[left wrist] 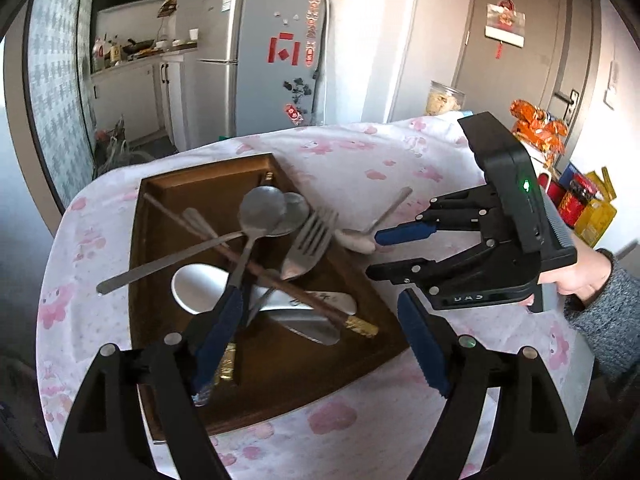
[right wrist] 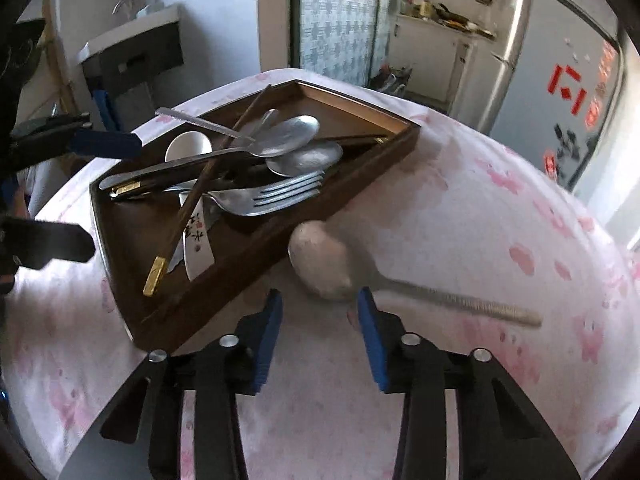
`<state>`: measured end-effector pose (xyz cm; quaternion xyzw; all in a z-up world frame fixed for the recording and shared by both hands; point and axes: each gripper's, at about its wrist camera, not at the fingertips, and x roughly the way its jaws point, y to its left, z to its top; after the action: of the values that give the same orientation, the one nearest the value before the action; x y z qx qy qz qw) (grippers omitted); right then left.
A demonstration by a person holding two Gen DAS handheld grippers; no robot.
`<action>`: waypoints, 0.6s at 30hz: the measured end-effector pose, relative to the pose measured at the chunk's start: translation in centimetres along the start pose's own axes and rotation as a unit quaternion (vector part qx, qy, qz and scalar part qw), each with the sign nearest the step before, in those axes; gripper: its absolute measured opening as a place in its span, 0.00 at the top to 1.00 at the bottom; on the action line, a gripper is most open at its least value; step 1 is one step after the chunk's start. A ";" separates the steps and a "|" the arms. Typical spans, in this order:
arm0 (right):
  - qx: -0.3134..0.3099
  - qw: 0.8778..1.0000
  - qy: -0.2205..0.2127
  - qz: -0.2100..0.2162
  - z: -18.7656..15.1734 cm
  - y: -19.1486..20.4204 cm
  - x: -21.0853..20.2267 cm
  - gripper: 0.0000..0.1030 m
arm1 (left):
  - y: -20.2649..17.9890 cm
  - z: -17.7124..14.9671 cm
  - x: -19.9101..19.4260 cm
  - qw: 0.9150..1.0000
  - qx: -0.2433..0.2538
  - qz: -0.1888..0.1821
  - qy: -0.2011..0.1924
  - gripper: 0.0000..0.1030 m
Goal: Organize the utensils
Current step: 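Grasp the last steel spoon on the cloth with the right gripper, then close the left gripper on the spoon handle while the right gripper releases it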
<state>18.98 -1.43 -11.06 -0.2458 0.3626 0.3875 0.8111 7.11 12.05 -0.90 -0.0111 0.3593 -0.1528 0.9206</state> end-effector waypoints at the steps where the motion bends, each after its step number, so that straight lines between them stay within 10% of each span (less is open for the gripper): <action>1: -0.006 1.000 0.000 -0.005 0.3 0.2 0.2 0.65 | 0.3 -0.1 0.1 1.000 -0.006 -0.002 0.000 0.20; 18: -0.036 0.998 -0.040 -0.044 2.3 0.7 -2.3 0.94 | -0.8 0.4 0.8 1.000 -0.011 -0.026 0.000 0.19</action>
<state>18.30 -0.51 -7.97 -0.2750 0.3045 0.3741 0.8317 7.71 11.07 -1.06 -0.0308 0.3602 -0.1726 0.9163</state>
